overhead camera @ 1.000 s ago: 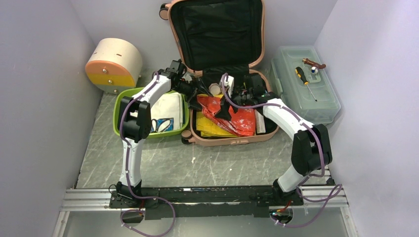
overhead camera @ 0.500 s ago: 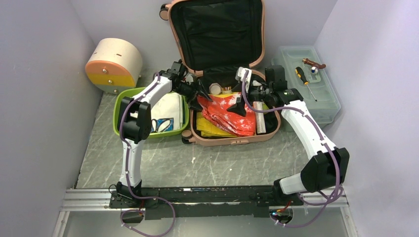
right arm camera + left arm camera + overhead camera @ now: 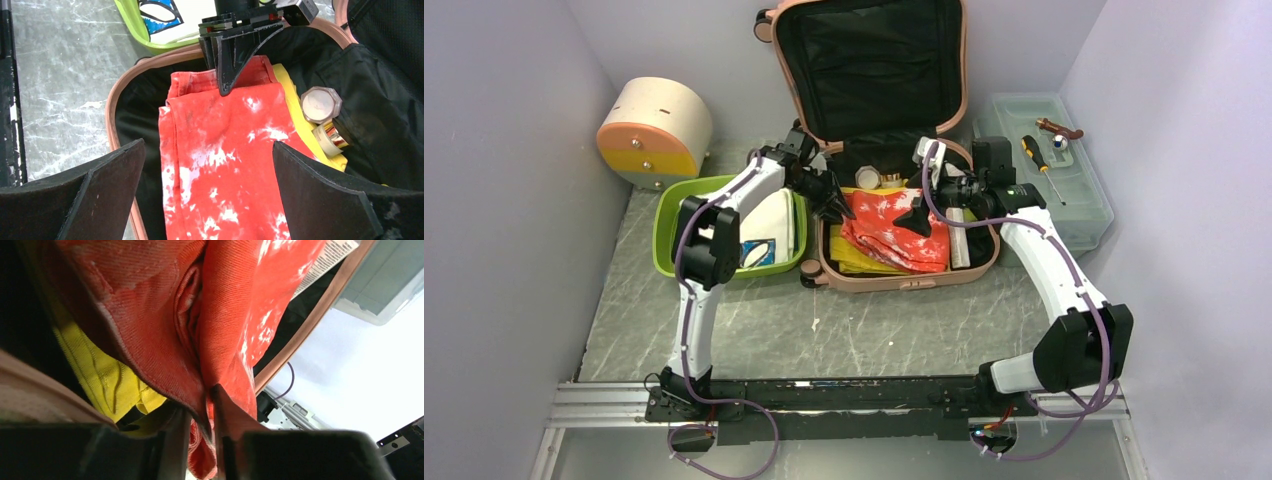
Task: Open, take out, and arrange the luggage
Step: Pass from the right arm to the left, then place the clothes in the bin.
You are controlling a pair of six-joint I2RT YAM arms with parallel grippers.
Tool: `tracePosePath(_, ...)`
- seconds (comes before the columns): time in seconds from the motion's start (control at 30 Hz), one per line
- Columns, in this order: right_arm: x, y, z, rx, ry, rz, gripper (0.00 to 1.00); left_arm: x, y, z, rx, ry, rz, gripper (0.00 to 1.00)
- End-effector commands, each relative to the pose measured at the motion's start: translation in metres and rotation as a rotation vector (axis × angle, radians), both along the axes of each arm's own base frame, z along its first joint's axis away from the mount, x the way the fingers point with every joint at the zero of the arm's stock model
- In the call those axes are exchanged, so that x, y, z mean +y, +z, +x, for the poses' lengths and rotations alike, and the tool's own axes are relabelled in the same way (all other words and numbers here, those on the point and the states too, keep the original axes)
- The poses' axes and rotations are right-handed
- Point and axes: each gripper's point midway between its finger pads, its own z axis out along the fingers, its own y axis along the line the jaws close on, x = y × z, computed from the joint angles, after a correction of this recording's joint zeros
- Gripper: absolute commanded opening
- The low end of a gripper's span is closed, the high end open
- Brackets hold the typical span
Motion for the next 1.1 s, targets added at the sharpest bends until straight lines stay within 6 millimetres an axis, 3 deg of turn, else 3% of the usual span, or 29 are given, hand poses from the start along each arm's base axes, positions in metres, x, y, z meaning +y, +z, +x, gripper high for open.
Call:
tracePosePath(0.0,0.0,0.016,-0.004,-0.059,0.02,0.033,1.0,-0.045,-0.093,-0.021,-0.049,-0.152,0.026,0.2)
tracePosePath(0.1,-0.001,0.012,-0.003,-0.049,0.019,0.03,1.0,-0.047,-0.084,-0.018,-0.074,-0.161,0.01,0.01)
tracePosePath(0.13,-0.001,0.011,-0.002,-0.043,0.018,0.029,1.0,-0.048,-0.08,-0.016,-0.086,-0.165,0.006,0.0)
tracePosePath(0.33,-0.001,0.006,-0.001,-0.027,0.015,0.027,1.0,-0.048,-0.044,-0.005,-0.167,-0.167,-0.024,0.0)
tracePosePath(0.83,-0.001,-0.007,0.005,0.011,0.008,0.019,1.0,-0.021,0.069,0.018,-0.443,-0.114,-0.044,0.0)
tracePosePath(0.97,0.0,-0.021,0.007,0.052,0.015,0.017,1.0,-0.018,0.093,0.024,-0.509,-0.113,-0.05,0.0)
tracePosePath(1.07,0.003,-0.046,0.001,0.047,0.091,-0.019,1.0,-0.019,0.098,0.026,-0.526,-0.114,-0.058,0.0)
